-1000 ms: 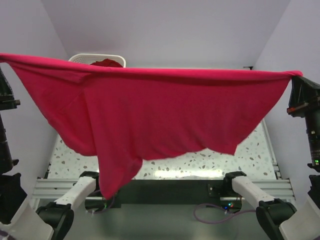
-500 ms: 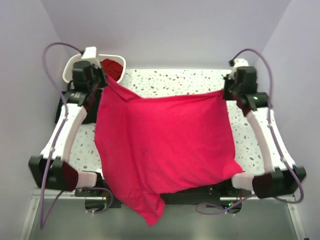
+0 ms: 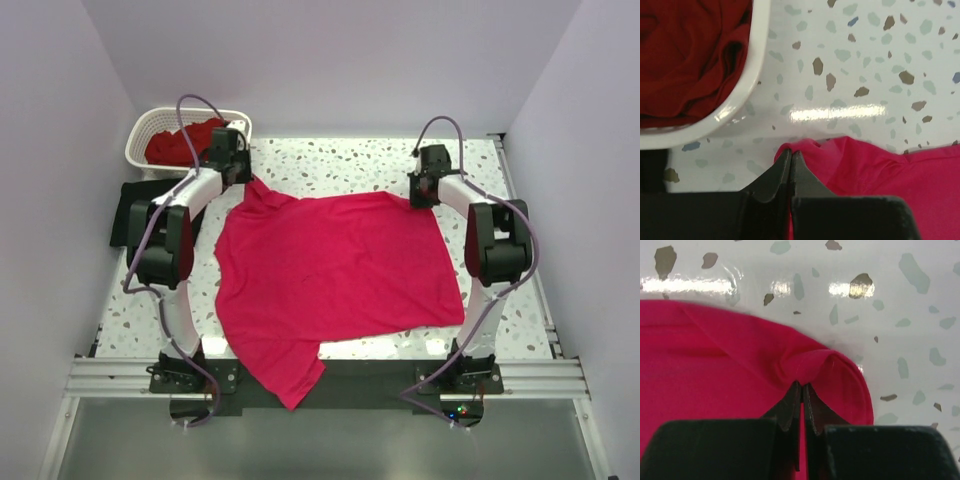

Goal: Fold and stack the t-shirts
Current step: Flatten the tshirt out, then fold the tshirt

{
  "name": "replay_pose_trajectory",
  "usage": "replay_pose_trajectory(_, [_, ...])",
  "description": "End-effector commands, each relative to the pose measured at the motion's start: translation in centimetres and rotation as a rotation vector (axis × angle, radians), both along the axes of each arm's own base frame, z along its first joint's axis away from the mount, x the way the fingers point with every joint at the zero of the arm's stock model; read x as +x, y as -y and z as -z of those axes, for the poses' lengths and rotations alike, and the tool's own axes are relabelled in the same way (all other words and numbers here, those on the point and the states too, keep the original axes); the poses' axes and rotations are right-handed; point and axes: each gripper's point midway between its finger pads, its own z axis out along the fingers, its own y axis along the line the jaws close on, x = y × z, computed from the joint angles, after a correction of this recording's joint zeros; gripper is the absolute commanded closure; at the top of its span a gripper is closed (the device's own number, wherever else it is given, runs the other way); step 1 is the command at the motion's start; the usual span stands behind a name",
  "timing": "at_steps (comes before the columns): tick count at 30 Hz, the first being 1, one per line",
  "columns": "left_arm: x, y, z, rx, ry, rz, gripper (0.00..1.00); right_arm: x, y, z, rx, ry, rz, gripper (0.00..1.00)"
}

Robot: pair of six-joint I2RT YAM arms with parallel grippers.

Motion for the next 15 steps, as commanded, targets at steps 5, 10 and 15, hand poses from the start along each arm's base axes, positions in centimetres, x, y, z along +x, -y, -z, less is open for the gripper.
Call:
replay_pose_trajectory(5, [4.3, 1.9, -4.5, -0.097, 0.123, 0.003, 1.00, 5.5, 2.1, -2.9, 0.035, 0.121, 0.043, 1.00])
replay_pose_trajectory(10, [2.7, 1.1, -6.1, -0.122, 0.128, -0.062, 1.00, 6.1, 3.4, -5.0, 0.054, 0.156, 0.067, 1.00])
replay_pose_trajectory(15, [0.6, 0.1, -7.3, -0.134, 0.122, -0.136, 1.00, 5.7, 3.6, -5.9, 0.075, 0.144, 0.064, 1.00])
